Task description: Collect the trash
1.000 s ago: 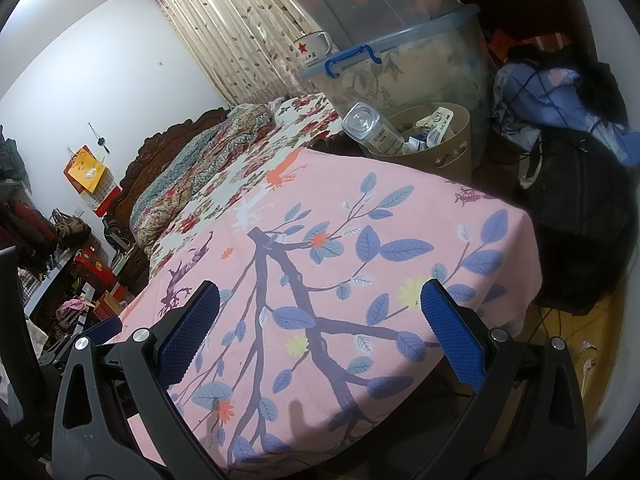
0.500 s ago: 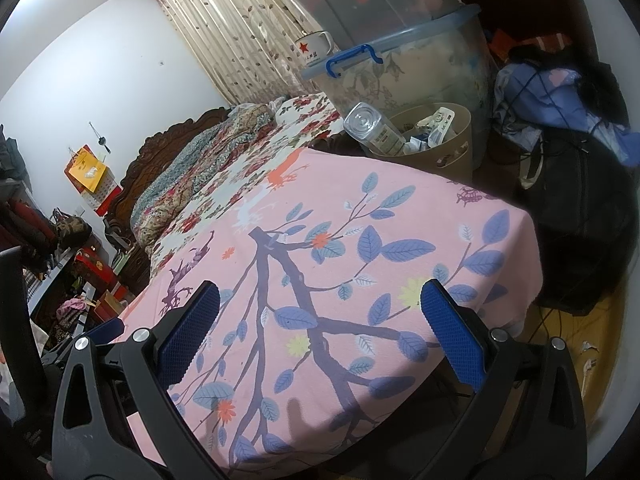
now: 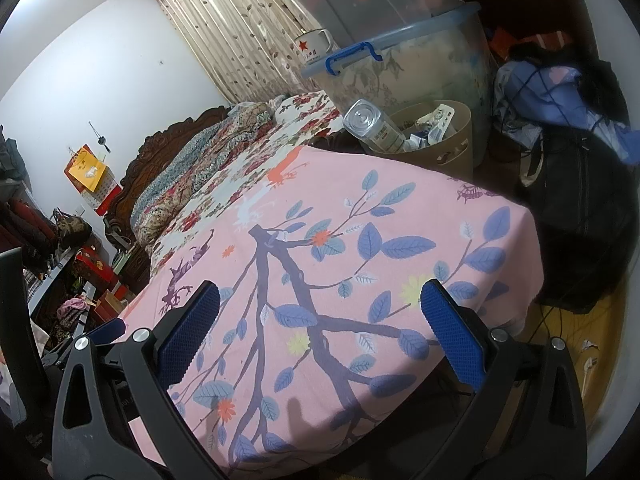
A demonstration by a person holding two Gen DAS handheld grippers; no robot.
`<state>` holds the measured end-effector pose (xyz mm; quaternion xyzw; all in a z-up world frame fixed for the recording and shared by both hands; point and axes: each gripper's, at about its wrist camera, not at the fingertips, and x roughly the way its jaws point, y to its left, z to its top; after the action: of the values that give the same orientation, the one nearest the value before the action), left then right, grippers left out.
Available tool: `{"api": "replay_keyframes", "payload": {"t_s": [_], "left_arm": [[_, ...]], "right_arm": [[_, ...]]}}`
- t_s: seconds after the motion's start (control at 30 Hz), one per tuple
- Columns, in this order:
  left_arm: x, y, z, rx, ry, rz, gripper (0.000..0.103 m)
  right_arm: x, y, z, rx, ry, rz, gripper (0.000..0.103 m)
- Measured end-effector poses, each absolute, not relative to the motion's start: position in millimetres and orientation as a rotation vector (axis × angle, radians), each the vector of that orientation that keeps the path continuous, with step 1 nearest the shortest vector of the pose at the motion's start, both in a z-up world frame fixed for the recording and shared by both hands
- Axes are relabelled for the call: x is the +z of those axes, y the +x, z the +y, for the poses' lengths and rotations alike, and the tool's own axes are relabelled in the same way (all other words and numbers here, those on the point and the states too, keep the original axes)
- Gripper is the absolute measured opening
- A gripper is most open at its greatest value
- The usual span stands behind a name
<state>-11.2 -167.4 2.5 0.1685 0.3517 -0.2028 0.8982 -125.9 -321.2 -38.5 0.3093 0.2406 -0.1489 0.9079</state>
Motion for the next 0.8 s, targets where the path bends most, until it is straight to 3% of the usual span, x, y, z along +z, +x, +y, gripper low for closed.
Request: {"api": "replay_keyframes", "payload": {"t_s": [0.8], "left_arm": [[-0.2, -14.9, -168.8, -0.449, 0.348, 0.735, 0.094]], "right_arm": [[-42.5, -126.4, -319.2, -0.309, 0.64, 0.5, 0.099]]}}
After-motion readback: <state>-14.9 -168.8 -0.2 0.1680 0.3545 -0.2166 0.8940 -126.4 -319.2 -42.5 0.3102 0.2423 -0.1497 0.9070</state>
